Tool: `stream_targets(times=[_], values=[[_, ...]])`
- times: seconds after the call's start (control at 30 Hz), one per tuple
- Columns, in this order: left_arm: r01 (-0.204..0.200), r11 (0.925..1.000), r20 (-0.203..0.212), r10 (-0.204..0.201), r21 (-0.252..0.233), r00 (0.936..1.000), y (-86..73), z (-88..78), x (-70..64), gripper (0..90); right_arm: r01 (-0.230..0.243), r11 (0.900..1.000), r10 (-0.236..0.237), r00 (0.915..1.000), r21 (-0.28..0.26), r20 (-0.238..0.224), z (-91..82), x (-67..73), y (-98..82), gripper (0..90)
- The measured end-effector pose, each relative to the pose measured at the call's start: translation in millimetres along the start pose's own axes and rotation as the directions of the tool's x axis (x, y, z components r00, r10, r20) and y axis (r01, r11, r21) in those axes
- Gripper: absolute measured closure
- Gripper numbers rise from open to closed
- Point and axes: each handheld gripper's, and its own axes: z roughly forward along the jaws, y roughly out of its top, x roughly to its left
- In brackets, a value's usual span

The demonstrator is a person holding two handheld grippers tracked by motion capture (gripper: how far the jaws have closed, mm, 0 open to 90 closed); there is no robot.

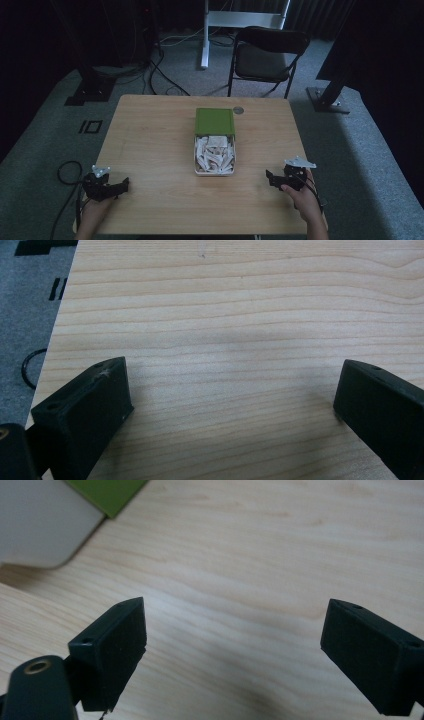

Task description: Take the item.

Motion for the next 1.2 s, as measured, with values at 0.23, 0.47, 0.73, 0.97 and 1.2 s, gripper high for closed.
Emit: stream_targets(times=[0.23, 0.47, 0.73, 0.97, 1.2], values=[[0.002, 1.0000, 0.000, -0.002, -0.001, 1.0000, 0.0, 0.1, -0.1, 2.6, 0.026, 0.999, -0.027, 0.9993, -0.040, -0.026, -5.7, 9.7, 21.7, 14.0], [0.002, 1.0000, 0.000, -0.002, -0.001, 1.0000, 0.0, 0.1, -0.1, 2.6, 0.051, 0.996, -0.054, 0.9976, -0.069, -0.044, -7.0, 20.3, 41.6, 14.0], [0.002, 1.0000, 0.000, -0.002, -0.001, 1.0000, 0.0, 0.1, -0.1, 2.7, 0.087, 0.992, -0.094, 0.9926, -0.097, -0.077, -6.6, 36.7, 59.1, 14.0], [0.002, 1.0000, 0.000, -0.002, 0.000, 1.0000, 0.0, 0.0, -0.1, 2.6, 0.107, 0.986, -0.121, 0.9867, -0.126, -0.108, -6.3, 51.6, 75.4, 14.0], [0.002, 1.0000, 0.000, -0.002, 0.000, 1.0000, 0.0, 0.0, -0.1, 2.6, 0.118, 0.982, -0.138, 0.9812, -0.145, -0.135, -3.2, 65.1, 87.9, 14.4]])
